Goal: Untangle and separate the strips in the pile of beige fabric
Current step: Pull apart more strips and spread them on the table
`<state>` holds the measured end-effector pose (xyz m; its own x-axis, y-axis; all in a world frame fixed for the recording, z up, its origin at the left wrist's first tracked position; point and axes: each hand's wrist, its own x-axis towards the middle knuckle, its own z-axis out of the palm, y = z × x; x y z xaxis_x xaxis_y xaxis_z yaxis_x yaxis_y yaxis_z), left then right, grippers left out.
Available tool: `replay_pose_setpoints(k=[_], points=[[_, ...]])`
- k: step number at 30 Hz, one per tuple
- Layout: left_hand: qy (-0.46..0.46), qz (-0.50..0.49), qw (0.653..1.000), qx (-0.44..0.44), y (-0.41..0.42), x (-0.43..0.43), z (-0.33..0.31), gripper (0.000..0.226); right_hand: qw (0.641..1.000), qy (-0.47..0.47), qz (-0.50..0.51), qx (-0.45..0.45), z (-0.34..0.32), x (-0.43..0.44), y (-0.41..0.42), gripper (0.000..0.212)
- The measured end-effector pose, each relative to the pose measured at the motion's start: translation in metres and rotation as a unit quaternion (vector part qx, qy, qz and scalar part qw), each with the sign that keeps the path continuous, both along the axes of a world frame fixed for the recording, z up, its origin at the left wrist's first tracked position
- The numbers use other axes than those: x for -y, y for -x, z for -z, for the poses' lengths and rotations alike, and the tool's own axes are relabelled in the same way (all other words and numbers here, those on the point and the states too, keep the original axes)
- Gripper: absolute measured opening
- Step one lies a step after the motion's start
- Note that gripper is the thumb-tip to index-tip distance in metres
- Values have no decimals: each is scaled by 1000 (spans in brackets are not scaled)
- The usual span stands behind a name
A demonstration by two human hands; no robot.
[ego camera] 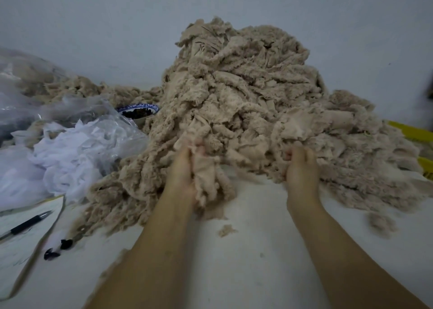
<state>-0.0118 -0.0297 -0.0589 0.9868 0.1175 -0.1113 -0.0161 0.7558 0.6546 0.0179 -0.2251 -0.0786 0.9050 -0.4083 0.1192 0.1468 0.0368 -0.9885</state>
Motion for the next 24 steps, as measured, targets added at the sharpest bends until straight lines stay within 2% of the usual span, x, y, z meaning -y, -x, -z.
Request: replay_pose_setpoints(k=[1,3,4,6,8,9,11,13,15,17,20,21,23,24], points=[[-63,39,997,12,4,11,0,52,999,32,-33,19,2,-6,3,33],[-212,126,968,42,14,32,1,47,983,16,-185,13,3,-18,11,52],[-281,168,943,61,19,40,4,44,966,-8,-258,-21,2,-22,15,58],[-404,219,883,92,24,45,8,43,934,-75,-331,-111,0,-25,19,51],[-455,254,848,98,27,42,8,42,915,-126,-352,-153,-1,-22,18,35],[-473,268,833,104,29,41,7,40,909,-146,-362,-145,-1,-20,18,33],[-526,283,791,129,30,41,7,34,903,-162,-382,-108,-1,-17,17,40],[-559,293,762,141,29,42,8,29,913,-115,-381,-91,2,-15,17,48],[-561,308,755,145,28,42,8,25,936,3,-341,-90,0,-16,20,31],[-548,308,764,142,26,39,9,20,965,77,-236,-85,0,-16,18,28],[-520,293,794,110,25,32,10,22,981,-35,-171,-90,-2,-24,17,33],[-521,285,799,96,24,29,10,29,980,-55,-166,-93,0,-27,17,34],[-525,280,800,81,22,23,13,60,980,-64,-169,-89,3,-30,17,36],[-516,279,806,78,22,22,14,65,979,-68,-175,-83,3,-30,17,36]])
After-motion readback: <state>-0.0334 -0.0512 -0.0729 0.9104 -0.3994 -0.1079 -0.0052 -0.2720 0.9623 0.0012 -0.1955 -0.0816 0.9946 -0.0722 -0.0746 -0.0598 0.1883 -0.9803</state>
